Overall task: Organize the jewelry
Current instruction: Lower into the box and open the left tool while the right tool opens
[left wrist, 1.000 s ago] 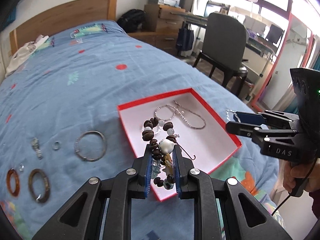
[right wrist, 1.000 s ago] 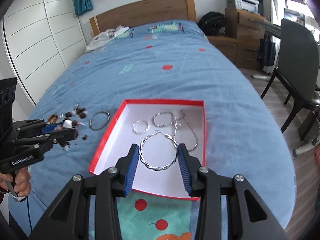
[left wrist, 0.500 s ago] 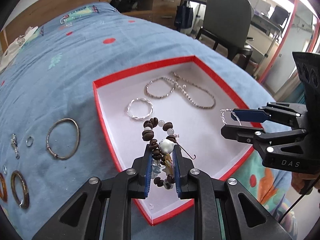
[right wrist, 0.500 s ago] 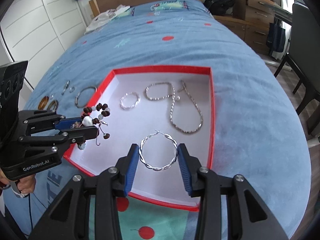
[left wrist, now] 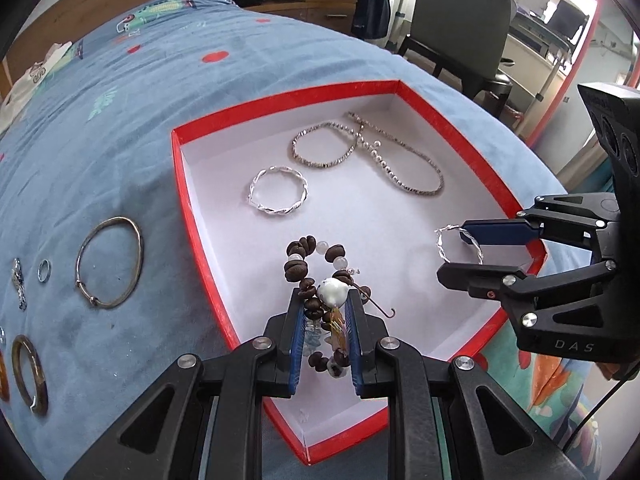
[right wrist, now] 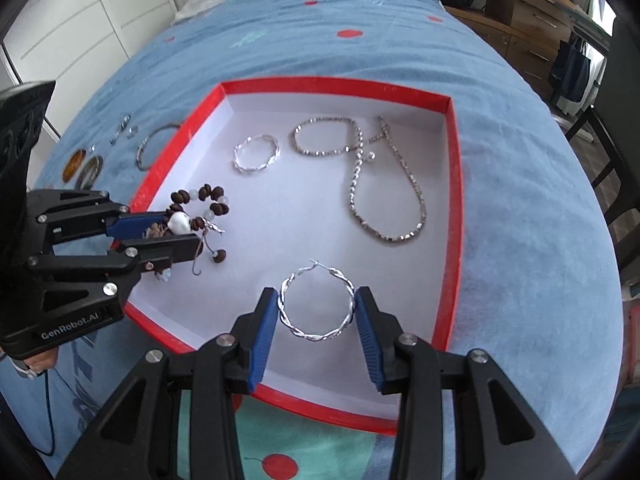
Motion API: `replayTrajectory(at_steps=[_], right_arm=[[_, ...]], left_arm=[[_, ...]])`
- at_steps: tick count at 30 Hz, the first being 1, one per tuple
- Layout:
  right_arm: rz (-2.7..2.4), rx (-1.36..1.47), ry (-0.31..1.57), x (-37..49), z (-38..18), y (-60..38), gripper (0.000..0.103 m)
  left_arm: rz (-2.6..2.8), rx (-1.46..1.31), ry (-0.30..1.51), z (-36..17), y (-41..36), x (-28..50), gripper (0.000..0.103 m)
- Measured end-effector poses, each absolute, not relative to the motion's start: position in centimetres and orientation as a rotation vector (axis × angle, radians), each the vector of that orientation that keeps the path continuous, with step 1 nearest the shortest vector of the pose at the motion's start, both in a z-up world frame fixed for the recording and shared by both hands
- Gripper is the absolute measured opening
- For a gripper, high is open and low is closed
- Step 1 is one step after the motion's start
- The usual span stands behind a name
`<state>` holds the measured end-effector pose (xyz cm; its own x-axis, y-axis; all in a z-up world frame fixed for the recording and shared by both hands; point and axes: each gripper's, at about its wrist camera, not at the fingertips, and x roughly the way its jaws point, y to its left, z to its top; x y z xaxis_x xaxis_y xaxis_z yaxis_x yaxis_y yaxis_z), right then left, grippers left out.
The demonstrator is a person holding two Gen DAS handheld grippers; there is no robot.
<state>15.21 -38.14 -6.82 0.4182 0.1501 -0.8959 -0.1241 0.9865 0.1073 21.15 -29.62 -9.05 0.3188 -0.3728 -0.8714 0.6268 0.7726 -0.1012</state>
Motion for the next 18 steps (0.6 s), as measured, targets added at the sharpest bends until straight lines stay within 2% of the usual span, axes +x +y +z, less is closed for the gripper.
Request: replayTrajectory(at_steps=[18], right_arm=[[0.198,-0.068,1.247,16.7,-7.1,-37.2,0.039]], left_arm=[[-0.627,0.297,1.101,-10.0,-30.3,21.7,0.021]])
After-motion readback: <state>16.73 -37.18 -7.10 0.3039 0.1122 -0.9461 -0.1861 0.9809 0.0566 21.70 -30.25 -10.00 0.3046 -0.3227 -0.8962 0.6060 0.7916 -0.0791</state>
